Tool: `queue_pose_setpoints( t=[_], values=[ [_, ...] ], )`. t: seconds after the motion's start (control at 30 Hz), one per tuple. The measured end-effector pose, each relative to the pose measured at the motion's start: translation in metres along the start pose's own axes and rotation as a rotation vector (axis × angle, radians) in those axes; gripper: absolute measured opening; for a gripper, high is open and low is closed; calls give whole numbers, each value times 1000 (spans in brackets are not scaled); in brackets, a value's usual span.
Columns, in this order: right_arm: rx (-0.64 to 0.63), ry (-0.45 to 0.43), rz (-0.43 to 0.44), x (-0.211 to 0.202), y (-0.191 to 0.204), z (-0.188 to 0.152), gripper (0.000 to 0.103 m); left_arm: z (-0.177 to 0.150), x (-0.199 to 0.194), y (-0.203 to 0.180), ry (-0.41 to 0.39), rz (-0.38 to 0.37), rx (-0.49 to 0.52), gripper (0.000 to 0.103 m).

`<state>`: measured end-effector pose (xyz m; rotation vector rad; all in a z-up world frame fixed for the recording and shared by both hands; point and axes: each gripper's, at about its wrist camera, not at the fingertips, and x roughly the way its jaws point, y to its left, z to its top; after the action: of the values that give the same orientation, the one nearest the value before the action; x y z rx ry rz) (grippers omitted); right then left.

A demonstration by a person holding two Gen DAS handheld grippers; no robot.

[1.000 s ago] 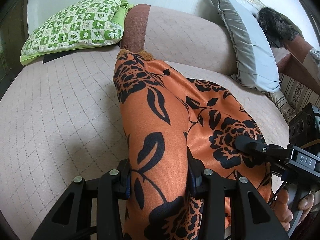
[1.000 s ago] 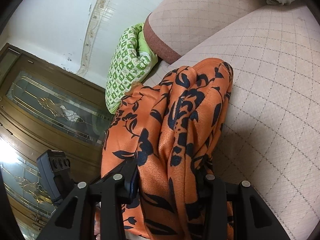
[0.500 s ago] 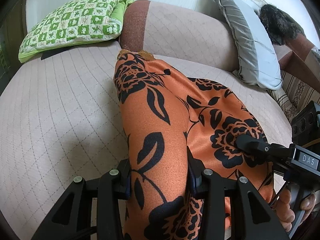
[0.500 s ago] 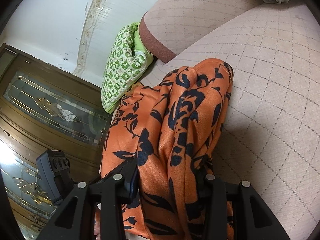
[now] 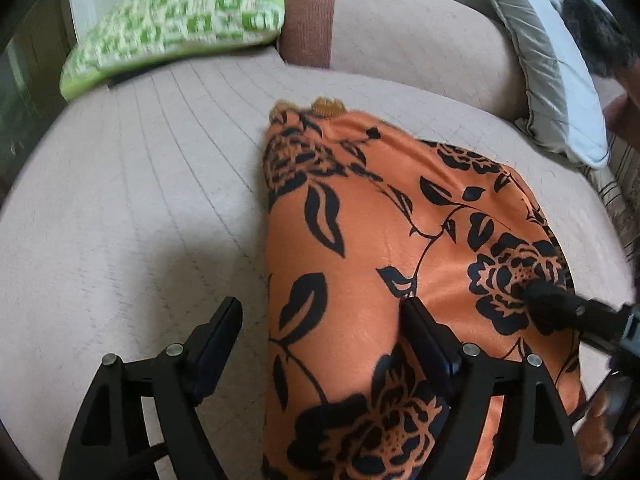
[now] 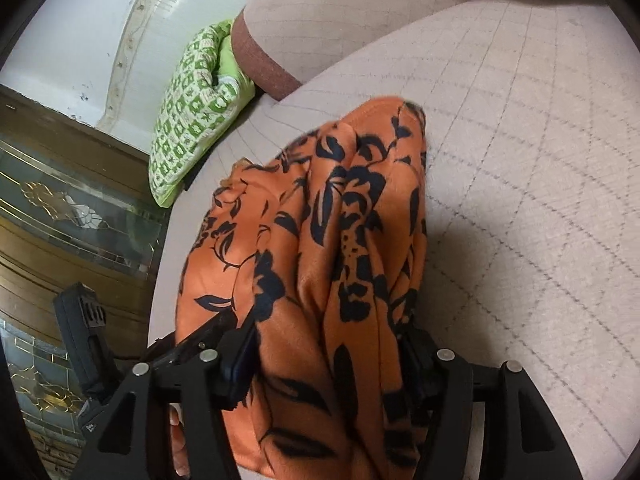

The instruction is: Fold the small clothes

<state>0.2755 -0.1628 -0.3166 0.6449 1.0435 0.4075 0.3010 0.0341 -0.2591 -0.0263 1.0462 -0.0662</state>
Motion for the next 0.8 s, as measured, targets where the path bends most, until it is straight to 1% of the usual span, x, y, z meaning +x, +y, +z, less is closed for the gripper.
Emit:
queue_pose_setpoints(
  t=[0.03,0.07,0.2,0.23,0.33,0.4,0.47,0.53,0.63,0.73,0.8],
  values=[
    [-10,-23,-10,-7,1,-2,63,-1,-10,-4,-30,45,19,83],
    [-22,-46,-19,-15,4,-3,63,-2,-20,-9,-58,76,28,83],
    [-92,-183,-80,-67,24,-17,63,-10,-76,-13,-206,161,10,83],
    [-131,-236,-103,-85,35,-24,63,-13,-94,-15,-241,183,-1,83],
    [-191,-357,-153,-125,59,-45,63,-27,-133,-15,-301,232,-18,84],
    [-217,-406,-166,-147,73,-61,63,-40,-158,-16,-336,240,-27,85],
    [-243,-438,-178,-167,85,-75,64,-53,-184,-20,-352,238,-8,85],
    [-272,-455,-183,-184,97,-88,64,-56,-205,-25,-373,256,21,85],
    [-321,-485,-212,-207,119,-105,64,-64,-242,-32,-438,283,42,85],
    [-356,-513,-197,-232,138,-121,64,-72,-278,-33,-493,272,35,85],
    [-369,-532,-189,-246,148,-129,64,-75,-295,-33,-513,267,33,85]
  ],
)
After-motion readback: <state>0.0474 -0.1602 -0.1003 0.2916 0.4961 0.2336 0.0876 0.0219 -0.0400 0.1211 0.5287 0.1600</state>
